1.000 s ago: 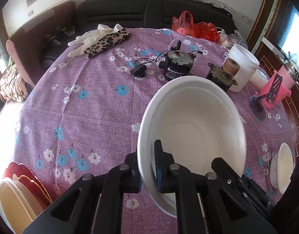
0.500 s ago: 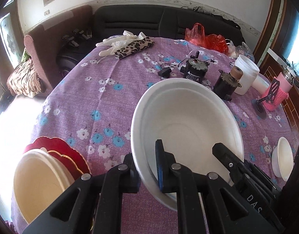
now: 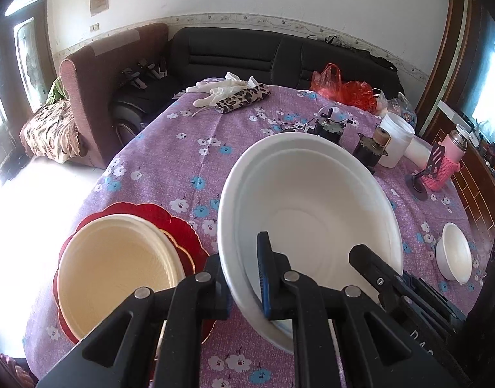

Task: Organize plates and bowls
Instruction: 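Carry the white bowl over the stacked red plates with the right gripper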

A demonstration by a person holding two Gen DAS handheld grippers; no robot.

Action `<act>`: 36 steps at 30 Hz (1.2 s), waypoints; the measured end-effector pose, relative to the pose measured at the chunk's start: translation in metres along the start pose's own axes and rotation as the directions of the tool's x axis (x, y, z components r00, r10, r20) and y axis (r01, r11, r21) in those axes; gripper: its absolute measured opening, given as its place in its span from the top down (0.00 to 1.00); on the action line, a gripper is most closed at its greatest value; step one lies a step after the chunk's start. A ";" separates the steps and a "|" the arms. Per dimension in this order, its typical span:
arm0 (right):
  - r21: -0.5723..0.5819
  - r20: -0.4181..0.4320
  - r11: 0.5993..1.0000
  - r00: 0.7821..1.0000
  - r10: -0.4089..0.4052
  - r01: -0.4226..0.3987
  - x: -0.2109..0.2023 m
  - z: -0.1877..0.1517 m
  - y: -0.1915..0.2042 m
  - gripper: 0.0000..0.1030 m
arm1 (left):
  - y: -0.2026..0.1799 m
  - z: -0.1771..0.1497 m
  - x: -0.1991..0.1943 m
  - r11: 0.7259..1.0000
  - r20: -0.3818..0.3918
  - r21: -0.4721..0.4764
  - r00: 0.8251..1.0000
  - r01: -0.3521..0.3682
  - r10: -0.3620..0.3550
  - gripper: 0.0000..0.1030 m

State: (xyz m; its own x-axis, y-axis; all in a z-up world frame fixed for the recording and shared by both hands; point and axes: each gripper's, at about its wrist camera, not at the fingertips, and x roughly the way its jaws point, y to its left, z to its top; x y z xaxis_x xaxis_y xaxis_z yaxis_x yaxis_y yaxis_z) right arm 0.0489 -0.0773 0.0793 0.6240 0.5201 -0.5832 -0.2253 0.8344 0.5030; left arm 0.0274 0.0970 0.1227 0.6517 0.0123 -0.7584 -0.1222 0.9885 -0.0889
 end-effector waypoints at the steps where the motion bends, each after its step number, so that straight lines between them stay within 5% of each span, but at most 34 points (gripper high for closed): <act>1: -0.003 0.003 1.000 1.000 0.000 0.000 -0.005 -0.003 0.002 0.78 | 0.001 -0.004 -0.005 1.000 0.006 0.000 1.000 0.001 -0.001 0.88; 20: -0.094 0.041 0.995 0.999 0.020 -0.016 -0.056 -0.046 0.061 0.78 | 0.048 -0.053 -0.074 0.995 0.106 -0.092 0.994 0.023 -0.014 0.88; 36: -0.233 -0.043 0.972 0.999 0.023 -0.032 -0.004 -0.073 0.144 0.78 | 0.142 -0.068 -0.070 0.952 0.094 -0.306 0.994 -0.017 0.048 0.88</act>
State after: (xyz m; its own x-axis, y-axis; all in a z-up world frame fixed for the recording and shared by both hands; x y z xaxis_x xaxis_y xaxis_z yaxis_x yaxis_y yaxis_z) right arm -0.0412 0.0543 0.1077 0.5863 0.5465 -0.5980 -0.4133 0.8366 0.3594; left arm -0.0870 0.2257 0.1191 0.7125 0.0741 -0.6978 -0.3567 0.8945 -0.2693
